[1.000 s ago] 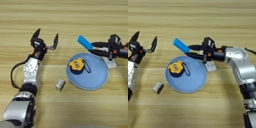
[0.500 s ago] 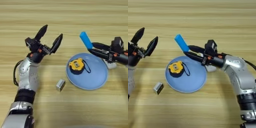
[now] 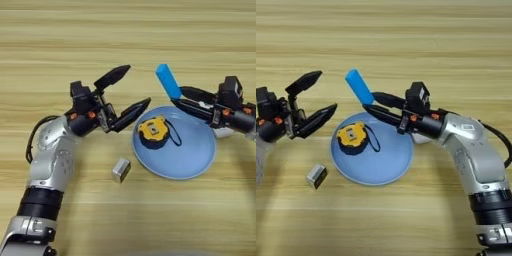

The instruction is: Move the objects on the table

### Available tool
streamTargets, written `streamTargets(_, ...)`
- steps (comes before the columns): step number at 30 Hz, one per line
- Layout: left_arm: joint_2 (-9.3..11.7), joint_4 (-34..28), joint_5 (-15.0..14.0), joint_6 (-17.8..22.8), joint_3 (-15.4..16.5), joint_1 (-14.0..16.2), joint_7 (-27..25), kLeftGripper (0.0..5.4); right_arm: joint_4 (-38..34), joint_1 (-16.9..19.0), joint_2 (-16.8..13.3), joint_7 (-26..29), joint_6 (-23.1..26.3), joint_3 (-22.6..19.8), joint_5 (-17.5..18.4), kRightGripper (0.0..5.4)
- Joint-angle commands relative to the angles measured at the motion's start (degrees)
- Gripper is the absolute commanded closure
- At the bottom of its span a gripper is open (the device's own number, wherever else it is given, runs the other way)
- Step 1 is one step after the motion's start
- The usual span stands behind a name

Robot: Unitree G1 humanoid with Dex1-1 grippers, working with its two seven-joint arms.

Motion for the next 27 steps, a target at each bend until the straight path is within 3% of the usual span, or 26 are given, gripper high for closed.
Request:
streamTargets(1,0.20,0.44,1.59,1.83,-1.59,-1.85,-1.74,0.00,-2.17,0.10,-0.21,0.61,0.11,0.91,-0.02,4.00)
streamTargets(8,-0.83,0.87,2.40,2.61,-2.73,-3.16,-3.01,0.00,-4.94,1.50,-1.07,2.20,0.18,2.60,0.19,4.00)
streamTargets(13,-0.88,-1.31,1.91,3.71,-2.83,-2.41,-3.80,0.00,-5.35,2.45,-1.95,3.58,0.14,3.36,-0.15,4.00)
streamTargets(23,-1.23,-2.29,1.61,4.41,-2.32,-2.02,-4.56,1.13,-5.26,2.54,-2.34,3.98,0.11,3.58,-0.19,4.00)
streamTargets(27,-1.20,-2.37,1.46,4.69,-2.13,-1.99,-4.60,1.58,-5.75,2.48,-2.37,4.48,0.79,3.10,1.39,4.00)
